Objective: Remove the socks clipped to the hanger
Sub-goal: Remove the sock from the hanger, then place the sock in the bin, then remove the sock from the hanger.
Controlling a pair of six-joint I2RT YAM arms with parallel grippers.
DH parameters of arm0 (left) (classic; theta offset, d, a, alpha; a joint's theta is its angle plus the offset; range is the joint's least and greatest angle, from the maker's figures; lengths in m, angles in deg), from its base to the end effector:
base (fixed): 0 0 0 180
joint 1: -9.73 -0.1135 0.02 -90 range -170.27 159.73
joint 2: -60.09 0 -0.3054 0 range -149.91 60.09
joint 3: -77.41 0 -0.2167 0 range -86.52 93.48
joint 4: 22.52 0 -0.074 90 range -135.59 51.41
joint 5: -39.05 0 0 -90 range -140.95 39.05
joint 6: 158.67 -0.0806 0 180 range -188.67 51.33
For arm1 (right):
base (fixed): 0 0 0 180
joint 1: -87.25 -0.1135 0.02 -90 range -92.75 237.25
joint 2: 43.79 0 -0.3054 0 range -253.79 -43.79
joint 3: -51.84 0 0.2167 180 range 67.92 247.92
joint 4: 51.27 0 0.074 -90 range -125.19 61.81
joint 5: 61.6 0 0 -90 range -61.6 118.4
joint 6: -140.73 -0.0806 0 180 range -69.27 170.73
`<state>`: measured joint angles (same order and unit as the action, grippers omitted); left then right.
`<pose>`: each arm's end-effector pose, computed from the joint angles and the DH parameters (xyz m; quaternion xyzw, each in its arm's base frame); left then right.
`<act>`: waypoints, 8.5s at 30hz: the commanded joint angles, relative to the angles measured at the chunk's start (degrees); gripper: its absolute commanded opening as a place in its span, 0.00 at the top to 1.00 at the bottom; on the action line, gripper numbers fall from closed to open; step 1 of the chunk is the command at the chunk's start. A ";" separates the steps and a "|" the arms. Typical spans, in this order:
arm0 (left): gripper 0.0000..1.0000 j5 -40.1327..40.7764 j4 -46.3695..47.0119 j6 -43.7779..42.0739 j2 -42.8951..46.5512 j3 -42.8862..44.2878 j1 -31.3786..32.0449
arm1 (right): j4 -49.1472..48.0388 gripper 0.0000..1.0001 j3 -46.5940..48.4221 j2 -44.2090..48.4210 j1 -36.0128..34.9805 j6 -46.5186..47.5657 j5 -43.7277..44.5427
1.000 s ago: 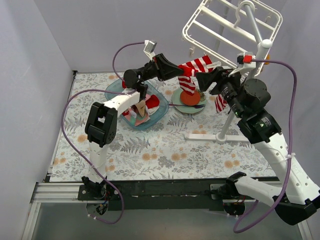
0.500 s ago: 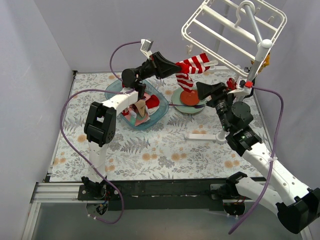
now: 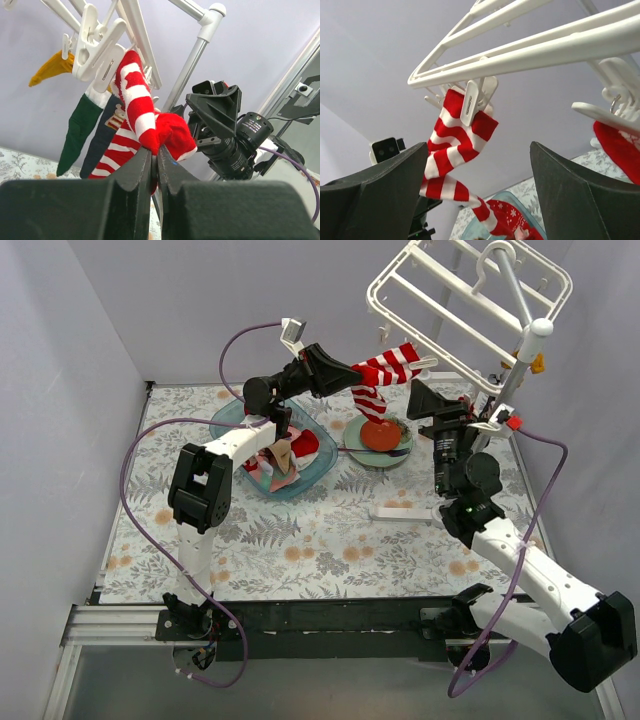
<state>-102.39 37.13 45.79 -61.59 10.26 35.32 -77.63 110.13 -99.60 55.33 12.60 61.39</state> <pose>0.3994 -0.2611 0.4364 0.0805 0.5019 -0.8474 0.1532 0.1836 0.0626 0.4438 0.2705 0.4738 0.3555 0.7589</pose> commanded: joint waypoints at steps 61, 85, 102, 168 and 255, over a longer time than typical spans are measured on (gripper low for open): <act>1.00 0.81 14.80 48.93 2.68 0.08 -0.62 | -24.71 0.63 6.04 -14.94 -0.16 -3.09 6.65; 1.00 0.73 15.86 48.32 3.74 -4.30 -2.55 | -20.67 0.99 5.95 -12.74 -0.16 -2.65 6.03; 1.00 0.20 14.01 43.93 7.69 -12.83 -8.00 | -19.35 0.99 6.03 -12.22 -0.16 -2.39 6.82; 0.60 30.17 -62.00 -22.86 21.76 -37.89 -19.69 | -14.34 0.99 7.79 -12.48 -0.16 -3.18 6.73; 0.95 21.73 -37.46 -51.78 6.02 -13.36 20.82 | 12.55 0.99 18.60 -7.47 -0.07 -12.41 -1.87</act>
<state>-84.78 5.02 -3.13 -62.80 -0.96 55.99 -67.90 124.97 -107.84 55.20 0.90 62.03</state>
